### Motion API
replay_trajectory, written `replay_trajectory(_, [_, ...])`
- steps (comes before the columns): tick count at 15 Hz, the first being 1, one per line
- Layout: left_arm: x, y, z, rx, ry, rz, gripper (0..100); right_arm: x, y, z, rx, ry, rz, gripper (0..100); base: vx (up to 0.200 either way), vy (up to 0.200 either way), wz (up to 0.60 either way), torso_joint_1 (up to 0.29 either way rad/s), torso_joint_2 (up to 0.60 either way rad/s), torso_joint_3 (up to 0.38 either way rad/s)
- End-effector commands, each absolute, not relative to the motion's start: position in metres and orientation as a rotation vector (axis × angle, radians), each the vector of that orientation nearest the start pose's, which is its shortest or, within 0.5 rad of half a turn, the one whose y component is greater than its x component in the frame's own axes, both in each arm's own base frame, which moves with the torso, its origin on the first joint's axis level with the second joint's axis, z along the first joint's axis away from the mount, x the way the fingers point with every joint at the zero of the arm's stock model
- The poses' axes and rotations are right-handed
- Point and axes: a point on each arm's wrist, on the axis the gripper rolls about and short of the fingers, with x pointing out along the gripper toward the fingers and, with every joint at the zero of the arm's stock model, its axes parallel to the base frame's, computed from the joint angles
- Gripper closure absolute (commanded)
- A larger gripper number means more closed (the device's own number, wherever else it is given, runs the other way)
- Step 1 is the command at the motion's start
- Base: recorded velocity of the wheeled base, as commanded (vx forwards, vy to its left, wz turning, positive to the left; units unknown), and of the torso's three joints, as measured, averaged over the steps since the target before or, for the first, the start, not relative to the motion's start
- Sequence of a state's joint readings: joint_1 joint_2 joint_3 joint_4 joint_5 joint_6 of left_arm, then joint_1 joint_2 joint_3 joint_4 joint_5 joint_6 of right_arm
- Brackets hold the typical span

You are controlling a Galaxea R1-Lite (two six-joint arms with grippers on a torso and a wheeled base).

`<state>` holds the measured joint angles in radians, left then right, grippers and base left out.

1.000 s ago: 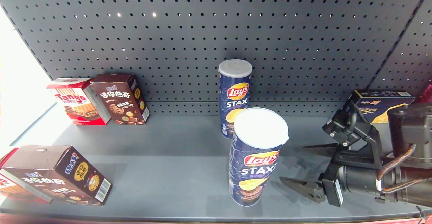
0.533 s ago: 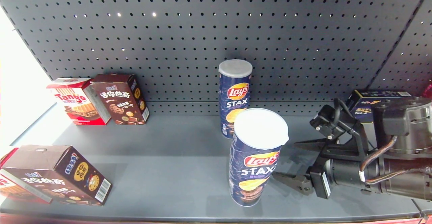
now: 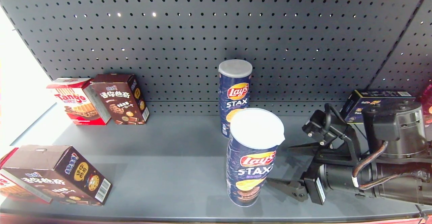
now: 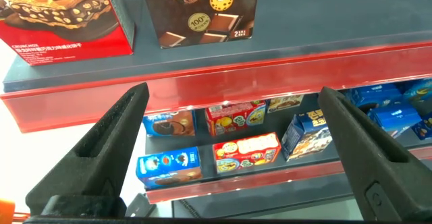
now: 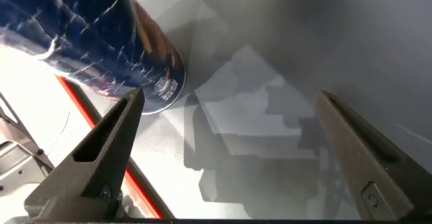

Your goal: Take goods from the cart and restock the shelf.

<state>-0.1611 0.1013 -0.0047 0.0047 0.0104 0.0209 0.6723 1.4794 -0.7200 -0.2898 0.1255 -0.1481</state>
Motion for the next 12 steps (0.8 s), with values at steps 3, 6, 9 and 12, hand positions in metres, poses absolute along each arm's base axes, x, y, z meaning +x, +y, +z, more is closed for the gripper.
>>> replay_trajectory(3, [-0.015, 0.003, 0.078, 0.029, 0.101, -0.151, 0, 0.187, 0.146, 0.189, -0.262, 0.397, 0.797, 0, 0.0, 0.0, 0.0, 0.0, 0.0, 0.0])
replay_trajectory(6, [-0.015, 0.003, 0.078, 0.029, 0.101, -0.151, 0, 0.193, 0.15, 0.189, -0.261, 0.399, 0.791, 0, 0.0, 0.0, 0.0, 0.0, 0.0, 0.0])
replay_trajectory(9, [-0.015, 0.003, 0.078, 0.027, 0.101, -0.151, 0, 0.194, 0.155, 0.188, -0.266, 0.405, 0.806, 0, 0.0, 0.0, 0.0, 0.0, 0.0, 0.0])
replay_trajectory(12, [-0.015, 0.003, 0.078, 0.027, 0.101, -0.151, 0, 0.19, 0.16, 0.187, -0.272, 0.404, 0.832, 0, 0.0, 0.0, 0.0, 0.0, 0.0, 0.0])
